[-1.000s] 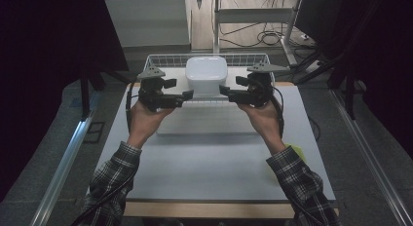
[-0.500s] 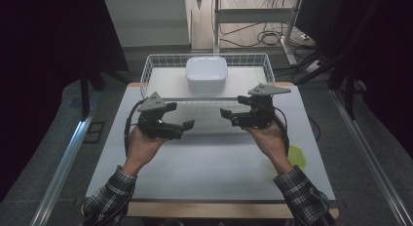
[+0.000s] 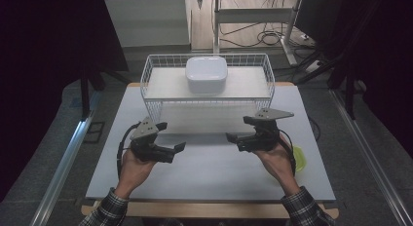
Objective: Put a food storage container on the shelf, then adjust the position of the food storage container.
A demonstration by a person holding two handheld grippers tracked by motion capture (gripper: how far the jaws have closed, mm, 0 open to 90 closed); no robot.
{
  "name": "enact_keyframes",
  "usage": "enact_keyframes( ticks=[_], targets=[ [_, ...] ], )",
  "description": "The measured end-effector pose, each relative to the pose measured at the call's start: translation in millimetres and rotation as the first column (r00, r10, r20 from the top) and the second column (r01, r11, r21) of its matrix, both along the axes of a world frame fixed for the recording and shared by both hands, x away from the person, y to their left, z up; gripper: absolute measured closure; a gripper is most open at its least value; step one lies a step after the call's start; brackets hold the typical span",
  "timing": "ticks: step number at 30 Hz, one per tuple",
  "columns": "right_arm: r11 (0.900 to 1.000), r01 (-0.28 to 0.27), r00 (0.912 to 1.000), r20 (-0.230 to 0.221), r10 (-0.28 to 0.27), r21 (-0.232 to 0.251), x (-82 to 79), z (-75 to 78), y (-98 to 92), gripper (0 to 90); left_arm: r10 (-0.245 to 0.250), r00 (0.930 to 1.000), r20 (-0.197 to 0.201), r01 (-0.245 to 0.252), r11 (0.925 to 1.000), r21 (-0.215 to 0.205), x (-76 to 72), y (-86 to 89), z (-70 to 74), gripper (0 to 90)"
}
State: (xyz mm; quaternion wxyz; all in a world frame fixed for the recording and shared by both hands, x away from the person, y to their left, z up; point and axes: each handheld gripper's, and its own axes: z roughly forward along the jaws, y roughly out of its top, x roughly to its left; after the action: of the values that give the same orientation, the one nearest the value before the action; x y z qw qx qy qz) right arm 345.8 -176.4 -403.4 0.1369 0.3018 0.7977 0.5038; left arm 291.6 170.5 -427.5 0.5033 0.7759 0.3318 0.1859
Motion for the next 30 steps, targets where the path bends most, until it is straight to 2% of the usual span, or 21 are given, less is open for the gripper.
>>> enact_keyframes(
  ticks=[3, 11, 16, 20, 23, 30],
  targets=[
    [1.0, 0.006, 0.9999, -0.013, -0.005, 0.006, -3.4, -8.2, -5.9, 6.7, 0.004, 1.0, -0.005, -0.004, 0.9999, 0.016, -5.0, 2.1, -8.8, 4.1],
    [1.0, 0.005, 0.9992, -0.04, -0.005, 0.01, -21.0, -30.9, -22.0, 6.9, -0.012, 0.9997, -0.021, 0.011, 0.9997, -0.023, -21.8, 8.5, -32.7, 4.7],
    [0.999, 0.018, 0.9996, -0.024, -0.018, -0.029, -34.0, -42.4, -27.5, 7.1, -0.006, 0.9994, -0.035, 0.006, 0.9999, 0.011, -32.9, 9.7, -49.4, 5.2],
    [0.998, 0.012, 0.9995, -0.029, -0.014, -0.067, -40.6, -51.4, -29.8, 6.9, 0.004, 0.9983, -0.057, -0.002, 0.9991, 0.043, -40.5, 11.9, -63.2, 5.0],
    [0.997, 0.024, 0.9985, -0.046, -0.028, -0.08, -40.7, -57.5, -32.2, 7.0, 0.018, 0.9986, -0.049, -0.015, 0.9979, 0.064, -43.3, 13.3, -66.4, 4.9],
    [0.992, 0.068, 0.9945, -0.073, -0.076, -0.105, -39.4, -61.3, -33.8, 2.8, 0.028, 0.9989, -0.037, -0.026, 0.9982, 0.054, -44.8, 16.0, -66.9, 4.9]
  ],
)
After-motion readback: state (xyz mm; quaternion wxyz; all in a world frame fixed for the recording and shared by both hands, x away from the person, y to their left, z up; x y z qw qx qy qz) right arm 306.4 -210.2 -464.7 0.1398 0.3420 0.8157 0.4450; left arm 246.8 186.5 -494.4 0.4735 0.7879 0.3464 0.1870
